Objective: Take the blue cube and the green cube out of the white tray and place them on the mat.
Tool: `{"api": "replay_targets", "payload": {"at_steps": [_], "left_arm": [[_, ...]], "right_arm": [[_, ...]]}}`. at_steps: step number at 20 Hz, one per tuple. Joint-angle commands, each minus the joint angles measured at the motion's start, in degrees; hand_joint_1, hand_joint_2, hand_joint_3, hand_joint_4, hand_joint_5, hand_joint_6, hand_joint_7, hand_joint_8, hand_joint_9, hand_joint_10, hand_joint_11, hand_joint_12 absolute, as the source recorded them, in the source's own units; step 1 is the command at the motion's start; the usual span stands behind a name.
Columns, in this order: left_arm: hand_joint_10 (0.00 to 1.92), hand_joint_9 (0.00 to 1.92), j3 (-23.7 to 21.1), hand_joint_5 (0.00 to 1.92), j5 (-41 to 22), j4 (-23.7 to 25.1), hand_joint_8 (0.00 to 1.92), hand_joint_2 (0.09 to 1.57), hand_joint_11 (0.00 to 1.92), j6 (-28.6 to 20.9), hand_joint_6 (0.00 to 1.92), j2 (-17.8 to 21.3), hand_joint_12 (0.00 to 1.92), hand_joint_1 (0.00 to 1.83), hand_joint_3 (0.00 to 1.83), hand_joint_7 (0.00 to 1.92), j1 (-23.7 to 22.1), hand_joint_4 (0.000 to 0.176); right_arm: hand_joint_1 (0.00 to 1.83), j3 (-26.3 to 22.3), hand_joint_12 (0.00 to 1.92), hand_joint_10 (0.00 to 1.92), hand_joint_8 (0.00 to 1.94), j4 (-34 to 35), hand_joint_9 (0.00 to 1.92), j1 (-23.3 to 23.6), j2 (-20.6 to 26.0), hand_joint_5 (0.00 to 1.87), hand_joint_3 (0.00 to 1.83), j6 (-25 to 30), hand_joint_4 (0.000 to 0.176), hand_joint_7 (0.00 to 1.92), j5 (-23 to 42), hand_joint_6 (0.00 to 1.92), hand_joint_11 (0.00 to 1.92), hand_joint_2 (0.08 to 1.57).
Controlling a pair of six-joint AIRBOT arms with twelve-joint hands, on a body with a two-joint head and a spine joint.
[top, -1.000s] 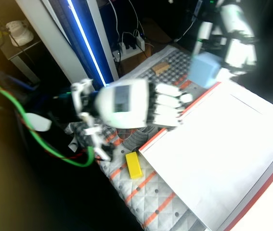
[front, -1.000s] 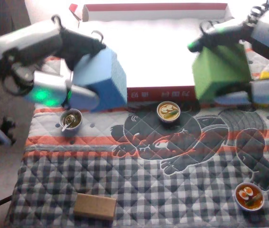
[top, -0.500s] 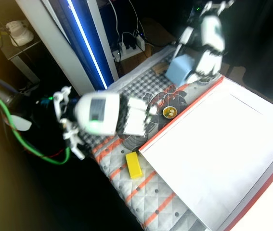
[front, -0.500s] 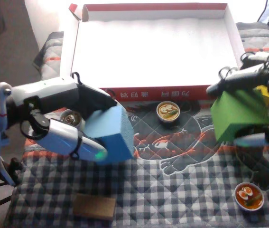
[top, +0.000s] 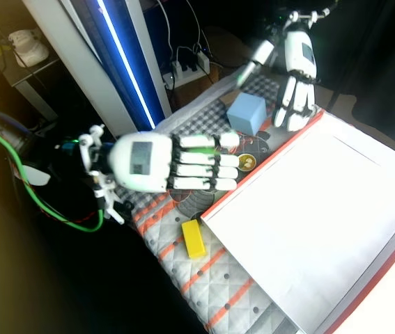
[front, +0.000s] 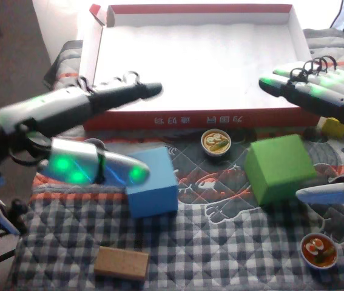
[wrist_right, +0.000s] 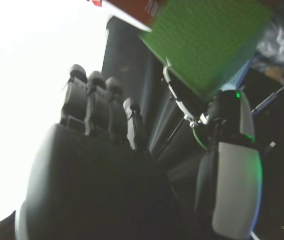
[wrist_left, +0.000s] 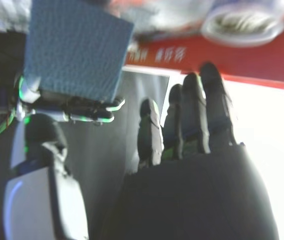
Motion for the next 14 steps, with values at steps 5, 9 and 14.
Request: {"api": "replay_targets", "payload": {"at_steps": [5, 9, 14], "left_arm": [[0.0, 0.05, -1.6, 0.15, -22.3, -5.8, 0.01, 0.91, 0.0, -2.7, 0.01, 3.4, 0.0, 0.69, 0.0, 0.13, 1.1, 0.134], [0.0, 0.01, 1.5, 0.13, -40.6, -10.1, 0.0, 0.89, 0.0, -19.4, 0.0, 2.1, 0.0, 0.76, 0.0, 0.1, 7.0, 0.142], [0.0, 0.1, -0.9, 0.05, -64.7, -16.9, 0.0, 1.02, 0.0, -24.4, 0.0, 2.7, 0.13, 0.41, 0.01, 0.13, 15.8, 0.13]], "right_arm": [[0.67, -0.8, 0.0, 0.0, 0.0, 5.0, 0.0, -0.8, 2.7, 0.0, 0.01, 0.2, 0.133, 0.0, 17.1, 0.0, 0.0, 0.96], [0.72, -0.6, 0.01, 0.01, 0.01, 8.8, 0.02, -0.8, 3.9, 0.0, 0.01, -0.9, 0.114, 0.02, 22.3, 0.0, 0.02, 0.99], [0.79, -4.6, 0.05, 0.01, 0.01, 9.9, 0.23, -3.8, 5.7, 0.11, 0.0, -3.5, 0.107, 0.22, 34.1, 0.01, 0.15, 1.06]]}}
